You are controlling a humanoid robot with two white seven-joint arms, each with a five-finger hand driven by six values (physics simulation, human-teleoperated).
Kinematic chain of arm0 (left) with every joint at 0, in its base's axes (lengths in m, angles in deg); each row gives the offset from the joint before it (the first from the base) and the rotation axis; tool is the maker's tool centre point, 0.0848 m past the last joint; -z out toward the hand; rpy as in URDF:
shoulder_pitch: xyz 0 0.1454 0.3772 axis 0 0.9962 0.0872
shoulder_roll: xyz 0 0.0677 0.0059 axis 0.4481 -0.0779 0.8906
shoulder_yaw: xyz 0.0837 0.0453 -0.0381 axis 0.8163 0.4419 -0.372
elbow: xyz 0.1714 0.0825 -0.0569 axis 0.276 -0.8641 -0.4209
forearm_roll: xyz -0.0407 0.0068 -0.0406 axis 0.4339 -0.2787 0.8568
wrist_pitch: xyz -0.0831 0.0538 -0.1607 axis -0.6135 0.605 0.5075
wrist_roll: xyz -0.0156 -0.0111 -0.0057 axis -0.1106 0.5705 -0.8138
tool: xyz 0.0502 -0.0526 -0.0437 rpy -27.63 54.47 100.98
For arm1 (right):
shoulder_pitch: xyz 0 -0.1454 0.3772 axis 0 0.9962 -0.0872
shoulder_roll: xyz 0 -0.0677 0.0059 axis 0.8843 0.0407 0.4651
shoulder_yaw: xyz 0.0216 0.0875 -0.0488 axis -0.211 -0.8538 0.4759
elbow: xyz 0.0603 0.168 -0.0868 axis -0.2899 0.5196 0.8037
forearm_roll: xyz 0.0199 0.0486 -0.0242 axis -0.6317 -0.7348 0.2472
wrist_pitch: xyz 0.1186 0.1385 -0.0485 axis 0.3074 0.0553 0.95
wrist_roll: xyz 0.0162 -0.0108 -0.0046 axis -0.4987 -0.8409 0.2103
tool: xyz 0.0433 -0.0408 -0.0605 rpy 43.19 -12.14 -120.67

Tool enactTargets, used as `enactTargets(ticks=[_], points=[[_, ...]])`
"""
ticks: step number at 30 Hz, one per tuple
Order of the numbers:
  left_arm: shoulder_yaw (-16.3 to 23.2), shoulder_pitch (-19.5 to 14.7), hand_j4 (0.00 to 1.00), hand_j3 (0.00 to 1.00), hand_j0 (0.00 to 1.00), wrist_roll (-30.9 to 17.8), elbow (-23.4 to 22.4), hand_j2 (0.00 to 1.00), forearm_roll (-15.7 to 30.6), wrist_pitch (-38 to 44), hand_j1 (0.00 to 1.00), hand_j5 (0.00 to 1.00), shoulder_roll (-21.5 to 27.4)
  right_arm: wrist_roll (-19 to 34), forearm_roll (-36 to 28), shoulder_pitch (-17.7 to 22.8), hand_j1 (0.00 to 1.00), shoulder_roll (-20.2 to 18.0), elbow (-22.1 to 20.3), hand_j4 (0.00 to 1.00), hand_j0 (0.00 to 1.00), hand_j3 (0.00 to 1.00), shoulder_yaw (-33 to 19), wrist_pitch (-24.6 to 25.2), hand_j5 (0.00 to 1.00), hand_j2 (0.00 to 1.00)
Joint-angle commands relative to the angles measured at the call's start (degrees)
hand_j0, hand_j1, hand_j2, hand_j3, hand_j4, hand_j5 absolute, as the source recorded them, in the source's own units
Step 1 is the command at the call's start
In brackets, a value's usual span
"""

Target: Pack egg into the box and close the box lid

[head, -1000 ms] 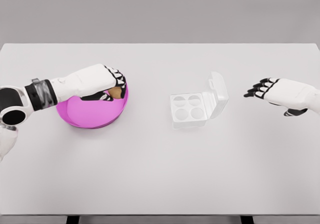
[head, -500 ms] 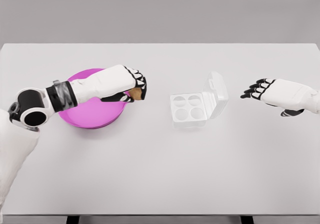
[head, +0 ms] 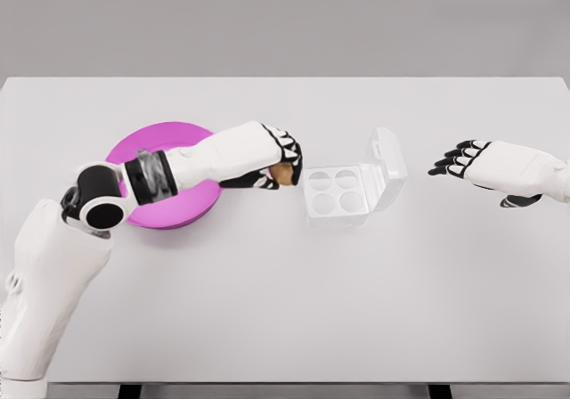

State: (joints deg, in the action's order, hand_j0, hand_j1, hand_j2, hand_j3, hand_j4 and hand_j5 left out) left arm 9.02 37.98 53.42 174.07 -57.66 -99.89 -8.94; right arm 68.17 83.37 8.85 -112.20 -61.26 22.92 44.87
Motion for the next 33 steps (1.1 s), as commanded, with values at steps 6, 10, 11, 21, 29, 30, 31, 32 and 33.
enactTargets(ticks=[6, 10, 11, 21, 29, 30, 31, 32, 33], points=[[1.6, -0.1, 0.37, 0.37, 0.37, 0.1, -2.3, 0.37, 0.1, 0.2, 0.37, 0.37, -3.0, 0.0, -0.2, 0.0, 1.00, -0.2, 0.3, 1.00, 1.00, 1.00, -0.1, 0.1, 1.00, 1.00], [2.2, -0.5, 0.37, 0.37, 0.37, 0.1, -3.7, 0.37, 0.0, 0.2, 0.37, 0.37, -3.7, 0.0, -0.2, 0.0, 1.00, -0.2, 0.8, 1.00, 1.00, 1.00, -0.1, 0.1, 1.00, 1.00], [2.3, -0.8, 0.37, 0.37, 0.37, 0.1, -4.3, 0.37, -0.2, 0.2, 0.37, 0.37, -4.5, 0.0, -0.2, 0.0, 1.00, -0.3, 0.9, 1.00, 1.00, 1.00, -0.1, 0.1, 1.00, 1.00], [2.4, -1.8, 0.37, 0.37, 0.37, 0.1, -8.8, 0.37, -1.4, 0.2, 0.37, 0.37, -7.7, 0.0, 0.2, -0.2, 1.00, -0.2, 1.1, 1.00, 1.00, 1.00, -0.2, 0.1, 1.00, 1.00], [2.6, -3.6, 0.37, 0.37, 0.37, 0.1, -14.0, 0.37, -2.1, 0.2, 0.37, 0.37, -10.6, 0.0, 0.9, -2.2, 1.00, 0.5, 6.2, 1.00, 1.00, 1.00, 0.0, 0.1, 1.00, 1.00], [2.6, -3.9, 0.38, 0.38, 0.38, 0.1, -14.6, 0.38, -2.2, 0.2, 0.38, 0.38, -10.8, 0.0, 1.1, -2.8, 1.00, 1.4, 6.9, 1.00, 1.00, 1.00, 0.1, 0.1, 1.00, 1.00], [2.6, -3.9, 0.38, 0.38, 0.38, 0.1, -14.7, 0.38, -2.2, 0.2, 0.38, 0.38, -10.8, 0.0, 2.2, -3.8, 1.00, 2.0, 7.3, 1.00, 1.00, 1.00, 1.0, 0.1, 1.00, 1.00], [2.6, -4.0, 0.37, 0.37, 0.37, 0.1, -15.0, 0.37, -2.2, 0.2, 0.37, 0.37, -11.2, 0.0, 2.6, -4.9, 1.00, 2.6, 7.8, 1.00, 1.00, 1.00, 2.3, 0.1, 1.00, 1.00], [2.6, -4.2, 0.38, 0.38, 0.38, 0.1, -15.4, 0.38, -2.2, 0.2, 0.38, 0.38, -11.5, 0.0, 2.6, -5.4, 1.00, 2.7, 7.9, 1.00, 1.00, 1.00, 2.8, 0.1, 1.00, 1.00]])
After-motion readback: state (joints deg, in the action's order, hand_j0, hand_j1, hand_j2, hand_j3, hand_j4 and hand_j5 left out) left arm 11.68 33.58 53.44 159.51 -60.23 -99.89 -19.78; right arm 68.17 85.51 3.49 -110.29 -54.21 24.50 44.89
